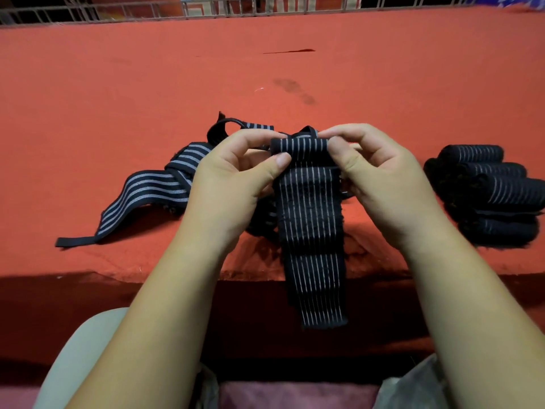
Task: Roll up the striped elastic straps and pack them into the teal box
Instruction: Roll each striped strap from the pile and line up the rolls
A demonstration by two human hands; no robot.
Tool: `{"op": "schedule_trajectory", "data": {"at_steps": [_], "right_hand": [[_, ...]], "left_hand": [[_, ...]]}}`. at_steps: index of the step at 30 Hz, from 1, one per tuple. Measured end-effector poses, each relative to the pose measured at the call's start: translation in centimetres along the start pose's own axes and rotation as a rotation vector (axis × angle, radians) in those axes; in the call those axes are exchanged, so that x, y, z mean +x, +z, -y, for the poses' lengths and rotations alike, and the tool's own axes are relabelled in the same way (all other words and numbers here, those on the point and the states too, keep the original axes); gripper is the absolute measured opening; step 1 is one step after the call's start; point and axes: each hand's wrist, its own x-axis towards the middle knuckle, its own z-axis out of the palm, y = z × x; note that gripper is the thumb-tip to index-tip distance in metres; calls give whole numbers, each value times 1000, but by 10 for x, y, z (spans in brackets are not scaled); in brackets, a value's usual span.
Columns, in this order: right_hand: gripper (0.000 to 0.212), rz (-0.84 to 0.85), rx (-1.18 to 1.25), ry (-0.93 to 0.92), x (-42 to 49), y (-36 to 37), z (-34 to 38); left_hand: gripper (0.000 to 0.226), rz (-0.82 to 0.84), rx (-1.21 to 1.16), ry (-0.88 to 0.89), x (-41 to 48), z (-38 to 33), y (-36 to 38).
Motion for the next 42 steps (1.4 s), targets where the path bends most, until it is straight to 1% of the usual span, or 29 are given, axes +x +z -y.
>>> {"op": "schedule_trajectory", "data": {"at_steps": [2,5,8,11,14,16,18,20,22,26,28,31,37,39,42], "right_hand": [[22,-27,-23,18,0,-1,-2],[18,-53,-23,-2,-1,-2,-3],[16,-48,31,-20,-3,-6,-1],[22,-23,56,-21,-3,-7,-3],[29,5,42,10,0,-12,-7],[28,55,8,42,2,-17,-8],[23,101,-27,42,2,-20,-8],[20,97,-14,22,2,-21,-8],[23,68,-3,1,1,-20,-9],[27,65,-20,-14,1,-20,-8],[25,73,-26,-8,0,-21,-8],[20,53,-28,-14,-1,-20,-9],[25,50,28,-42,-2,-18,-6],[25,59,31,-29,-2,-17,-6],[20,39,26,15,-1,-17,-8]], "left_hand": [[21,10,-14,-12,-3,-3,2],[22,22,-31,-26,-4,-4,5],[24,15,-10,-38,-3,-6,5],[26,4,27,-37,-2,-6,4],[32,-5,2,-35,-1,-3,2],[34,-3,-62,-58,-1,-2,3],[35,2,-112,-90,1,0,4],[34,-5,-107,-105,3,3,5],[31,3,-76,-100,3,4,6],[24,10,-37,-19,2,3,8],[24,12,-47,-9,1,2,9],[24,18,-45,-29,0,2,8],[18,39,-38,-93,0,-2,9],[18,27,-30,-89,-1,-3,10],[15,22,-47,-82,-1,-4,9]]}}
